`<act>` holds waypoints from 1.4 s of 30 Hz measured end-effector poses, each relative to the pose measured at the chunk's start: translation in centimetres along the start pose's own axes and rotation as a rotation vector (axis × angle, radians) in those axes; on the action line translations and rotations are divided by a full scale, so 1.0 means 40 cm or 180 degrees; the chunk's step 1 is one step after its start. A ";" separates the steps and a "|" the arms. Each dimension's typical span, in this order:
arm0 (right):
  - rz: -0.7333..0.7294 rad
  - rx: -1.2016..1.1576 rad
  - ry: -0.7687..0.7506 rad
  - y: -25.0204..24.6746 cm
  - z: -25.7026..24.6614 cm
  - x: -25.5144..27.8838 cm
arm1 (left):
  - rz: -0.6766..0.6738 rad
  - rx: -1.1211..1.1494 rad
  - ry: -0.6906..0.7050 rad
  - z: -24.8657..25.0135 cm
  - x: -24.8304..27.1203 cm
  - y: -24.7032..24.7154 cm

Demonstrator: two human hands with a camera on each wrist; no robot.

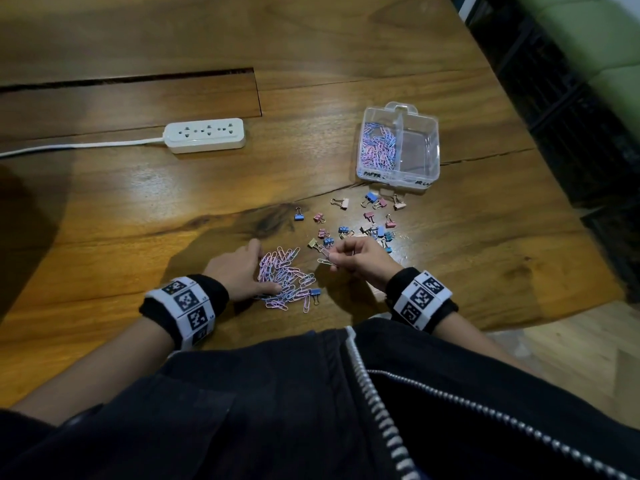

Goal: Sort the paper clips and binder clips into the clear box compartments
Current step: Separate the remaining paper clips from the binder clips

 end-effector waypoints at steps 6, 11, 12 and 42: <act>0.0280 0.0178 -0.0068 0.002 -0.004 -0.007 | 0.0178 -0.0071 0.0493 0.084 -0.013 0.015; 0.0293 0.0447 -0.0086 0.003 -0.001 -0.004 | 0.0137 0.0681 0.0872 0.115 -0.037 0.010; 0.0255 0.0396 -0.0083 0.005 0.000 -0.001 | 0.0110 0.1160 0.0850 0.114 -0.042 0.003; -0.0114 0.0003 0.0265 0.036 0.002 -0.010 | 0.0293 -0.0117 0.0811 0.124 -0.012 -0.005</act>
Point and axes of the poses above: each hand's wrist, its own x-axis away from the middle knuckle, its own y-axis out of the palm, z = x × y, the point moved 7 cm from there along -x, towards the middle knuckle, and after that the axes turned 1 degree about y, right-handed, at the moved point
